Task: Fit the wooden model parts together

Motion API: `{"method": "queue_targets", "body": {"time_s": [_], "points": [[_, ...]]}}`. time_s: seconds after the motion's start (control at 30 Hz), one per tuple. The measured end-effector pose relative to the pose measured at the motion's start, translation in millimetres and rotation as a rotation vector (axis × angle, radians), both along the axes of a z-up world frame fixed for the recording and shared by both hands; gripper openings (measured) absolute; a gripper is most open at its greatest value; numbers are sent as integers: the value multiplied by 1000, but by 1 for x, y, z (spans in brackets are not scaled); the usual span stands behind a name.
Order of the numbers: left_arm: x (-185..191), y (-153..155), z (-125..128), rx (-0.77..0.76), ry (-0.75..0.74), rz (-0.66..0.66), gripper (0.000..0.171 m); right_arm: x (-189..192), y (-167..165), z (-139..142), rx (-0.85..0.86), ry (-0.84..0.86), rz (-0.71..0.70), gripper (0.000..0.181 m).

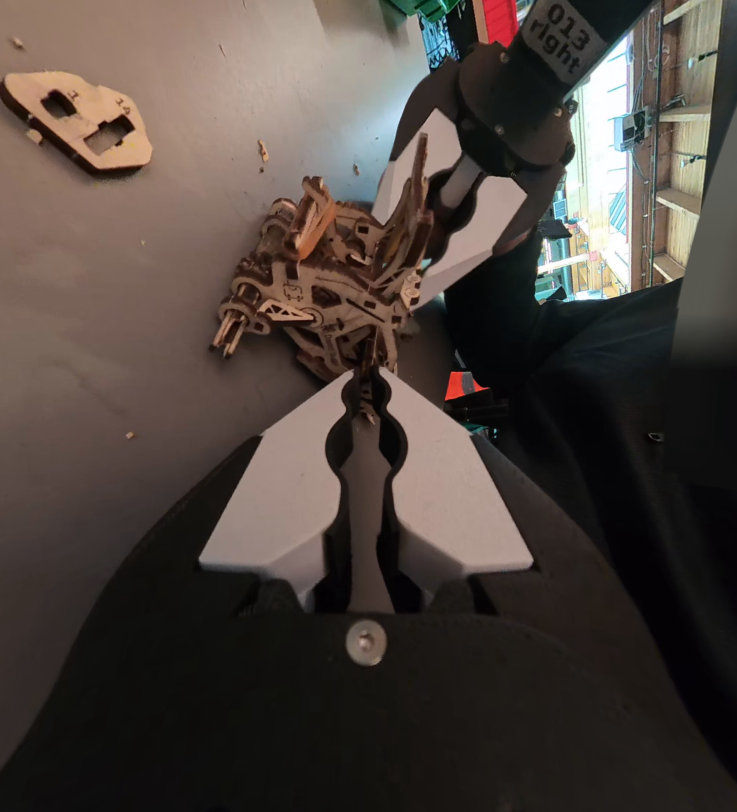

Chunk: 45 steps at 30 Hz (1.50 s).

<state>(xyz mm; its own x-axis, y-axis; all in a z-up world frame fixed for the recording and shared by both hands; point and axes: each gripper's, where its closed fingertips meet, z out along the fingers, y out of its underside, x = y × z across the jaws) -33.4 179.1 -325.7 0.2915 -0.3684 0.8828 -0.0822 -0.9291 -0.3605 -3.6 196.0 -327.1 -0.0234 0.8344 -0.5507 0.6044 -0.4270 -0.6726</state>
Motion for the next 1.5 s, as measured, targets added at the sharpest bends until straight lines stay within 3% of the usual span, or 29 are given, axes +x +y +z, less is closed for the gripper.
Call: {"method": "queue_targets", "body": {"time_s": [0.1, 0.3, 0.47, 0.63, 0.8, 0.9, 1.17, 1.33, 1.5], "points": [[1, 0, 1, -1, -4, -5, 0, 5, 1, 0, 134, 7, 19, 34], [1, -2, 1, -10, -9, -16, 0, 6, -15, -1, 381, 54, 121, 47], [2, -3, 1, -16, -12, -23, 1, 1, -19, 10, 513, 134, 109, 51], [2, -5, 0, -27, -16, -39, 0, 0, -24, 1, 616, 105, 130, 45], [4, -7, 0, -39, -20, -57, 1, 2, -22, 2, 631, 110, 115, 28], [4, -7, 1, -46, -28, -63, 1, 3, -20, -3, 606, 70, 104, 44], [5, -8, 2, -47, -38, -67, 1, 1, -26, -3, 656, 70, 90, 39], [6, -10, 0, -49, -25, -84, 1, 6, -22, -8, 616, 19, 64, 64], [6, -10, 0, -61, -28, -87, 0, 7, -27, -6, 643, 22, 70, 60]]}}
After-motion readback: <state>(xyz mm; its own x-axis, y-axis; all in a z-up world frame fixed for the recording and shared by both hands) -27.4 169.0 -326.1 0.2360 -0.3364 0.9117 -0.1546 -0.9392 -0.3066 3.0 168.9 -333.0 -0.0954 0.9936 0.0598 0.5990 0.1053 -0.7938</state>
